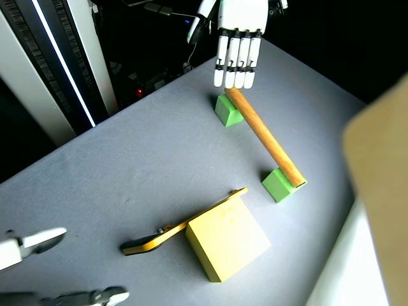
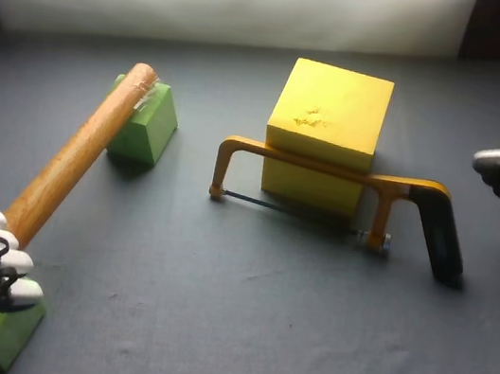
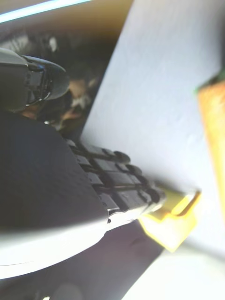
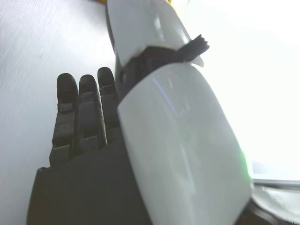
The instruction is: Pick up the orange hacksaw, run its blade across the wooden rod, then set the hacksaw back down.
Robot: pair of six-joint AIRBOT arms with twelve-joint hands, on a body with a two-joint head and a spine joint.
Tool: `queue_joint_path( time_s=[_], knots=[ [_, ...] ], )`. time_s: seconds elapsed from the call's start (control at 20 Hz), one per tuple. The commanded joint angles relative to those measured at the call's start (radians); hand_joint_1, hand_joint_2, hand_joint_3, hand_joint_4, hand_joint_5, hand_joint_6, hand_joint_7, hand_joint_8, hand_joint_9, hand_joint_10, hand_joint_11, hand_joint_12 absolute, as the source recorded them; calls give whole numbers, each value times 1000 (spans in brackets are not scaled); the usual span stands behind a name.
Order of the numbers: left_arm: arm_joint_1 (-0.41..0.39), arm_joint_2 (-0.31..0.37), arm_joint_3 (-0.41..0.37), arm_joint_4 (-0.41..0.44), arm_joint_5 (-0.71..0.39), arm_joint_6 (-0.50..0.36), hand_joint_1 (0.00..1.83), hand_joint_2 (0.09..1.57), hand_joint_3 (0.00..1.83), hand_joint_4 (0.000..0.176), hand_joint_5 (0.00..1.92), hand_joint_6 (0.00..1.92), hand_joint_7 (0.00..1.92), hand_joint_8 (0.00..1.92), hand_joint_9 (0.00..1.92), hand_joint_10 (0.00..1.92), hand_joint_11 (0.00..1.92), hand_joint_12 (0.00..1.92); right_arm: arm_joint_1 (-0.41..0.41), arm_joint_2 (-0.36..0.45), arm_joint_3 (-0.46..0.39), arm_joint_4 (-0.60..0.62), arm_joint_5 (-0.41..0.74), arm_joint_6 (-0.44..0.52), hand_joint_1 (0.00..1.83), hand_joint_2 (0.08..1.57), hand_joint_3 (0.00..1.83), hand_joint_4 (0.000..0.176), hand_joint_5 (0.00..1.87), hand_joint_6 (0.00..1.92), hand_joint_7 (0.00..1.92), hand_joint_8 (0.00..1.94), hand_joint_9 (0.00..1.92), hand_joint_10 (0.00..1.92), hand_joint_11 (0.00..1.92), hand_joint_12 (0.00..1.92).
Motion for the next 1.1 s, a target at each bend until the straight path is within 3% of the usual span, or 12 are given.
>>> queue_joint_path(
  time_s=[0.0,0.3,0.55,0.75,1.05],
  knots=[
    [-9,-2,9,-34,-6,-1,0,1143,0,0,0,0,0,0,0,0,6,10,1,5,5,124,23,-33,1148,1065,8,0,100,0,45,0,37,0,0,511],
    [-38,-57,18,-34,125,0,0,1147,0,0,0,0,0,0,0,0,0,0,-69,-59,36,405,67,-189,1165,1140,12,0,42,5,1,0,13,3,0,474],
    [-39,-93,33,-34,178,0,0,1154,4,0,0,0,0,0,0,0,0,0,-93,-112,52,492,105,-239,1195,1167,12,0,16,3,0,0,14,4,0,464],
    [-37,-100,44,-34,210,0,0,1147,0,0,0,0,0,0,0,0,0,0,-111,-154,52,679,126,-365,1226,1153,0,0,18,0,0,0,29,3,0,466],
    [-27,-101,34,-34,201,0,0,1157,3,0,17,6,9,4,18,7,16,7,-126,-209,52,757,143,-416,1207,1170,3,0,32,4,1,0,26,2,0,542]
  ],
)
